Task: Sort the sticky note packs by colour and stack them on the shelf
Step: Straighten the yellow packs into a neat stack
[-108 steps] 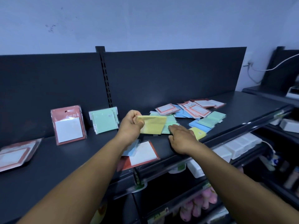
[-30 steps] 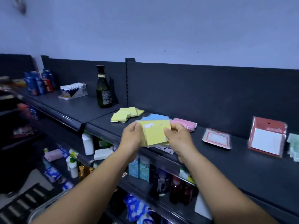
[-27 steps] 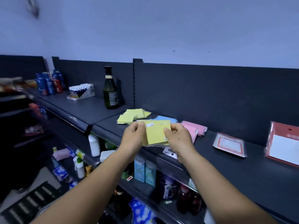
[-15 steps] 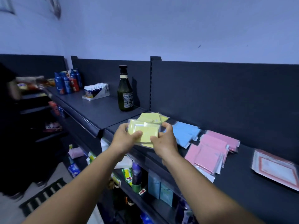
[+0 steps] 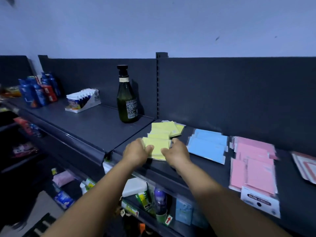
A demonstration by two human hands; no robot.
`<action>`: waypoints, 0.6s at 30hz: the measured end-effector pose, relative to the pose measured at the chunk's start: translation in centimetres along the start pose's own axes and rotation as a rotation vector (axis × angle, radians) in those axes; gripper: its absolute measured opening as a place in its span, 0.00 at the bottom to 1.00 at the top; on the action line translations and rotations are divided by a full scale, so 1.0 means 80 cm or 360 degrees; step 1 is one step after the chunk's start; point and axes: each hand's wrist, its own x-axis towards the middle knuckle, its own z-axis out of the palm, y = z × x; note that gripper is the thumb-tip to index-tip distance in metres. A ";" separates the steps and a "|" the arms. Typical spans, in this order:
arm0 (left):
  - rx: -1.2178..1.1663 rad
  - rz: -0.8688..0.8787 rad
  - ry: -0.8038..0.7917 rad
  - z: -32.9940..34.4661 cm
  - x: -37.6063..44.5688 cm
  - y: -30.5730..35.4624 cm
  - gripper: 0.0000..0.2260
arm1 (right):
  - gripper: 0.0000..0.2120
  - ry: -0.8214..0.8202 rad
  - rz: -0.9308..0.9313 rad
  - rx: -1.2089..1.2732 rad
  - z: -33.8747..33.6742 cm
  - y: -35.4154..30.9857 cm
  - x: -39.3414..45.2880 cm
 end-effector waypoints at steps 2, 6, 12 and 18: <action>-0.0022 0.0028 -0.0044 -0.002 0.013 -0.007 0.13 | 0.12 0.0041 0.0013 -0.0039 0.009 -0.003 0.007; 0.0006 0.0055 -0.0085 -0.005 0.033 -0.014 0.20 | 0.13 0.0086 0.0044 -0.0094 0.024 -0.012 0.015; 0.0096 0.0184 -0.0081 -0.004 0.039 -0.017 0.14 | 0.16 0.0110 0.0091 -0.0206 0.031 -0.020 0.013; 0.0190 0.0379 0.0071 -0.014 0.018 -0.005 0.29 | 0.26 0.0157 -0.0051 -0.0419 0.013 -0.028 -0.011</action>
